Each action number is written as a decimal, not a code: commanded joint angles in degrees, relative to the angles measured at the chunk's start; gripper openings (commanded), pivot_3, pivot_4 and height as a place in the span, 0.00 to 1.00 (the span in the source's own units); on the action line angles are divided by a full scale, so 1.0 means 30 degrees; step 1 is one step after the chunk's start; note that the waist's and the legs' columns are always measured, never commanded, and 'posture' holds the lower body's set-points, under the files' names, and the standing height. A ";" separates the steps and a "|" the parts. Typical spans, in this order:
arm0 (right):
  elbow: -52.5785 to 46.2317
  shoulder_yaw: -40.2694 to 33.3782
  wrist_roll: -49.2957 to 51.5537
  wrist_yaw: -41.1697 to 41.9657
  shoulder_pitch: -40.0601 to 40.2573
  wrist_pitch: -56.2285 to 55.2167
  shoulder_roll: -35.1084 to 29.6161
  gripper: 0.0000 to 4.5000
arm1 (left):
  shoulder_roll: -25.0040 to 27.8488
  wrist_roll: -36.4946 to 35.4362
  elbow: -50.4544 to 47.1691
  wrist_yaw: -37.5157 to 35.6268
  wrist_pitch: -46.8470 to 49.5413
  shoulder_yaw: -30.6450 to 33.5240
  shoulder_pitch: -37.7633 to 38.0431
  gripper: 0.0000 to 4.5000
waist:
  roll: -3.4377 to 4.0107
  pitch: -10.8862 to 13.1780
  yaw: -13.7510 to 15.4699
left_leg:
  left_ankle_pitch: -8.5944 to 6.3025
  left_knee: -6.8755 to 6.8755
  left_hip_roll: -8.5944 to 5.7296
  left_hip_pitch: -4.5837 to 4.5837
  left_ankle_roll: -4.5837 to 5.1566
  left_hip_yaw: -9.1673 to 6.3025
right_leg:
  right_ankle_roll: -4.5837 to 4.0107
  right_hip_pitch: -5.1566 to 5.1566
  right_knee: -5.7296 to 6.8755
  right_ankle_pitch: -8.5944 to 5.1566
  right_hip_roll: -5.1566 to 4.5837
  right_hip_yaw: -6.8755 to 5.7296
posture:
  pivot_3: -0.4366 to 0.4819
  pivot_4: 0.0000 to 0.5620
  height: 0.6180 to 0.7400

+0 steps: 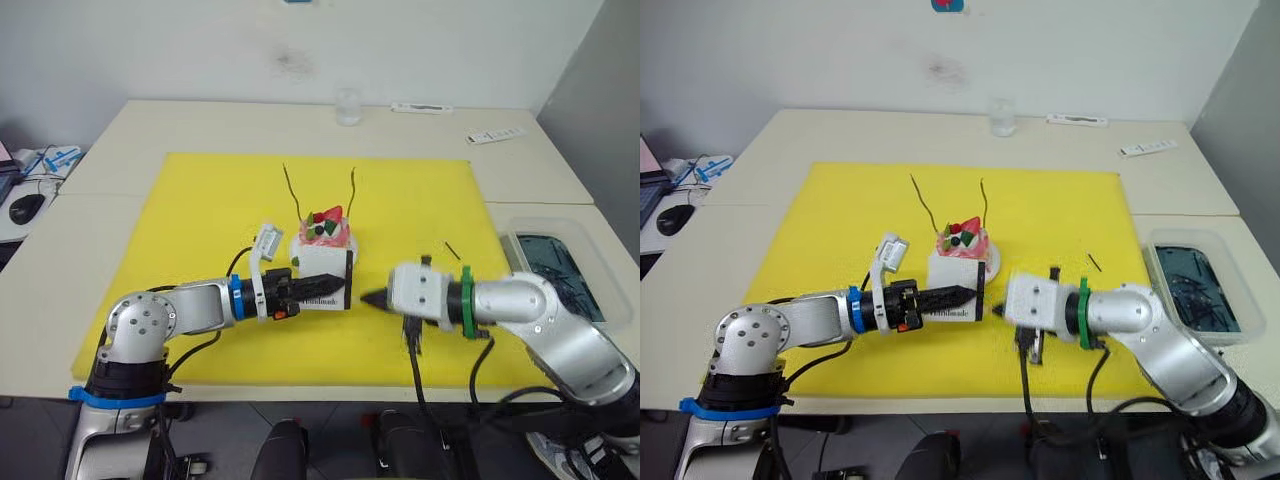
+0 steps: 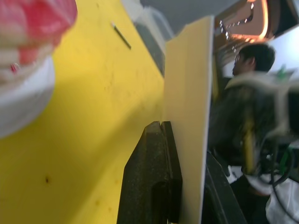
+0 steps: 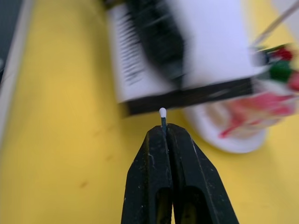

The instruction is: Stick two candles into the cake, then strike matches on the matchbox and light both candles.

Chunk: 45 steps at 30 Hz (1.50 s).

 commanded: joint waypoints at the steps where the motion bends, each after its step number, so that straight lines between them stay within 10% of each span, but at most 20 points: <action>1: -0.1652 0.0462 -0.0133 0.0890 0.0761 -0.0584 -0.0611 0.01 | -0.0168 -0.2497 0.0487 0.1180 -0.0498 0.1463 -0.1218 0.00 | 0.0000 0.0000 -0.0017 | 0.0000 0.0004 -0.0005 -0.0005 0.0000 0.0003 | 0.0002 -0.0003 0.0001 0.0001 -0.0005 0.0006 | 0.48 0.27 1.00; 16: -0.1231 -0.3454 0.2166 0.0246 -0.0836 0.2388 0.0448 0.01 | 0.1265 0.1125 -0.2399 -0.0489 -0.0996 -0.0039 0.0994 0.00 | -0.0001 -0.0001 -0.0018 | 0.0013 0.0004 -0.0005 0.0070 -0.0014 0.0032 | -0.0036 0.0032 0.0016 -0.0002 0.0007 0.0041 | 0.48 0.27 1.00; 45: 0.0133 -0.1039 -0.0542 -0.1311 -0.3535 0.2442 0.2213 0.01 | 0.0287 0.3474 -0.2294 -0.1752 -0.1134 -0.0349 0.0500 0.00 | 0.0000 -0.0001 -0.0088 | 0.0012 -0.0009 0.0002 0.0055 -0.0014 0.0029 | -0.0007 0.0012 0.0021 0.0015 0.0010 0.0035 | 0.48 0.27 1.00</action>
